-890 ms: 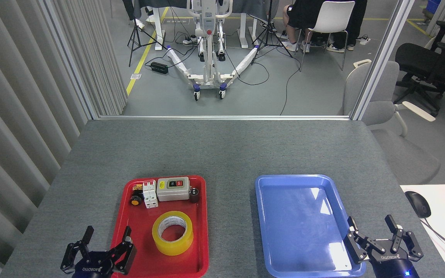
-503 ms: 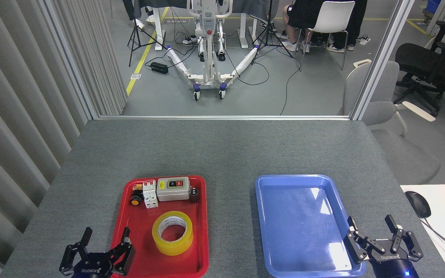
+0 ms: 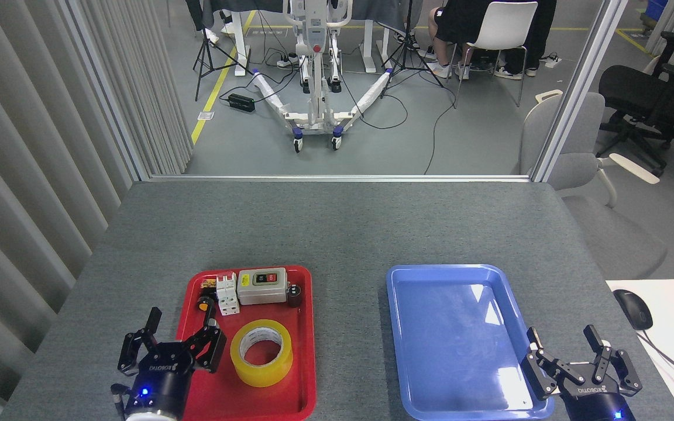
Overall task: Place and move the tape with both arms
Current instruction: 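Move the left gripper toward the yellow tape roll on the red tray, then grasp the yellow tape roll's edge with the left gripper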
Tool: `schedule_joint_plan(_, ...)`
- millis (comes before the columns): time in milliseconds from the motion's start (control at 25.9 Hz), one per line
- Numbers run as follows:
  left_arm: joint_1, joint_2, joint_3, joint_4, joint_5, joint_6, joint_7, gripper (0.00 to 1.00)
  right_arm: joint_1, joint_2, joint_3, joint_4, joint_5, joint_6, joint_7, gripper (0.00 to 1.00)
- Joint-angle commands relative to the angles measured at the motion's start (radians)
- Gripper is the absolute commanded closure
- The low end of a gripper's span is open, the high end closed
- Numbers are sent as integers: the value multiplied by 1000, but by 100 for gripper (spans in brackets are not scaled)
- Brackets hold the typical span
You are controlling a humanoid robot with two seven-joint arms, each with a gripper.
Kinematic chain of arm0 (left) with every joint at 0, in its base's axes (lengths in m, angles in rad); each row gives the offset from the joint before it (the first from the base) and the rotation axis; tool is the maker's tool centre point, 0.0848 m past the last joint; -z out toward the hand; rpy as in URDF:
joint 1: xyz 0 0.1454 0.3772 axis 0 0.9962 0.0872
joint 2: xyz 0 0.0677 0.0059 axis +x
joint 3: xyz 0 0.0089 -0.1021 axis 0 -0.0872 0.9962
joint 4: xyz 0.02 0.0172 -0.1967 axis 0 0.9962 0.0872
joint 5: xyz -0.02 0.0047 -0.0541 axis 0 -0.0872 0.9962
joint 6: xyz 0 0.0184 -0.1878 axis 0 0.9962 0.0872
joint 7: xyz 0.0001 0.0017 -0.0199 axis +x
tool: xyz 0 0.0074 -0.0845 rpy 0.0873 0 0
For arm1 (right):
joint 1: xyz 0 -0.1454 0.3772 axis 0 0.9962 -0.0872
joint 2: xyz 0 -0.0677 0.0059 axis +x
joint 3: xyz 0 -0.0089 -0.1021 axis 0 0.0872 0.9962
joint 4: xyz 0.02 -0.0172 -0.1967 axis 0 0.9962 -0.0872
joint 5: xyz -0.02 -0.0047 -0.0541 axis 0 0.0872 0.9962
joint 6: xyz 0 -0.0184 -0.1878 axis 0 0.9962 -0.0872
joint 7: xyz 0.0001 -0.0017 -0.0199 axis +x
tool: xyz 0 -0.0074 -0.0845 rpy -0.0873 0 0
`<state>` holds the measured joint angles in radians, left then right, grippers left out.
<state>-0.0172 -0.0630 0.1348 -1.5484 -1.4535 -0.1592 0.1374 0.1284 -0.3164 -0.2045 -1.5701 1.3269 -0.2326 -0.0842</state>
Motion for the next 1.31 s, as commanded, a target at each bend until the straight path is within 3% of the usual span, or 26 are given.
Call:
schedule_joint_plan(0, -86, -24, -14, 67, -54, 35, -9, 0, -3, 0, -3, -1, 0, 9, 0, 0)
schedule_joint_plan(116, -93, -24, -21, 74, -74, 40, -65, 0, -3, 3, -3, -1, 0, 9, 0, 0)
schedule_joint_plan(387, -116, -29, -17, 56, -62, 50, -321, 0, -3, 3, -1, -2, 0, 7, 0, 0)
schedule_joint_plan(464, -135, -26, -17, 27, -61, 52, -455, 0, -3, 3, -1, -2, 0, 7, 0, 0)
schedule_joint_plan(657, -191, -17, -18, -4, -59, 56, -966, 0, -6, -3, -1, -2, 0, 1, -2, 0)
schedule_joint_plan(735, -211, -14, -18, -2, -59, 56, -1085, 0, -4, -6, 1, -2, 0, -1, -2, 0)
schedule_joint_plan(1276, -282, -20, -41, 114, -62, 58, -1130, 0, -3, 2, 2, -4, 2, -4, -2, 0)
